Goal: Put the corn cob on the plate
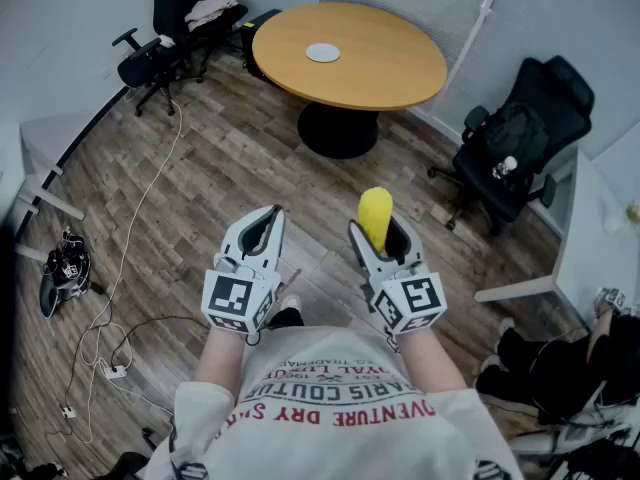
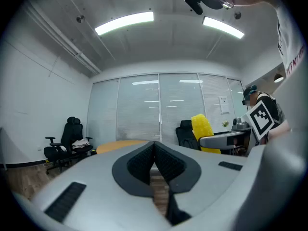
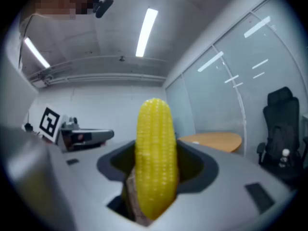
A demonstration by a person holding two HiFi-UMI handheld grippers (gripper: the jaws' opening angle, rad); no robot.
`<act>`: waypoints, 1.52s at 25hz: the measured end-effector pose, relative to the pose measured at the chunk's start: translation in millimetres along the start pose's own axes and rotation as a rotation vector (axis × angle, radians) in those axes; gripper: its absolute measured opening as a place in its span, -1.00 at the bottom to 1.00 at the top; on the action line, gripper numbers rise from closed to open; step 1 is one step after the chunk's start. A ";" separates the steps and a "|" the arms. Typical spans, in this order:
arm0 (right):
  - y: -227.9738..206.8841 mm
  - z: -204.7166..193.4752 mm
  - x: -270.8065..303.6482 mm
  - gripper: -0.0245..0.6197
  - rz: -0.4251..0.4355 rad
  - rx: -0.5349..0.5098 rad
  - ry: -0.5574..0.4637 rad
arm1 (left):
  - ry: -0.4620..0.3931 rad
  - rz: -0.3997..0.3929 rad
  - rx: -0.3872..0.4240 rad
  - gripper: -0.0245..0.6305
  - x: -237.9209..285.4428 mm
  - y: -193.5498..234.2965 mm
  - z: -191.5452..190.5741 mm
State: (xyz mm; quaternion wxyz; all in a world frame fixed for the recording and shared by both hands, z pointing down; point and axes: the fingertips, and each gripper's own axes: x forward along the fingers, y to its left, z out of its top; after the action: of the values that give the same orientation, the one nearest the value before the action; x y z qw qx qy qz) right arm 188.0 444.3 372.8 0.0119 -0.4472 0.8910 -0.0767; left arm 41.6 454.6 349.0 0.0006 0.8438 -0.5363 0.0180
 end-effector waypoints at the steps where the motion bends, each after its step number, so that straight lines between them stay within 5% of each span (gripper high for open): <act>1: 1.8 -1.4 0.8 -0.10 -0.001 0.000 0.001 | 0.002 0.002 -0.001 -0.82 -1.0 2.1 -1.5; 16: 0.2 -15.8 24.3 -0.10 -0.012 0.073 0.022 | 0.049 0.002 -0.030 -0.82 9.8 26.8 -22.9; 38: -1.5 -11.4 181.3 -0.10 -0.041 0.079 0.046 | 0.052 0.016 -0.042 -0.82 67.8 174.9 -31.3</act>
State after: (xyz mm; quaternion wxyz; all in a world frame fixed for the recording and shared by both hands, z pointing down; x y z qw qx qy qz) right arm 79.4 300.0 392.9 0.0077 -0.4628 0.8779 -0.1224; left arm -88.9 319.6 379.2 0.0322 0.8385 -0.5432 0.0284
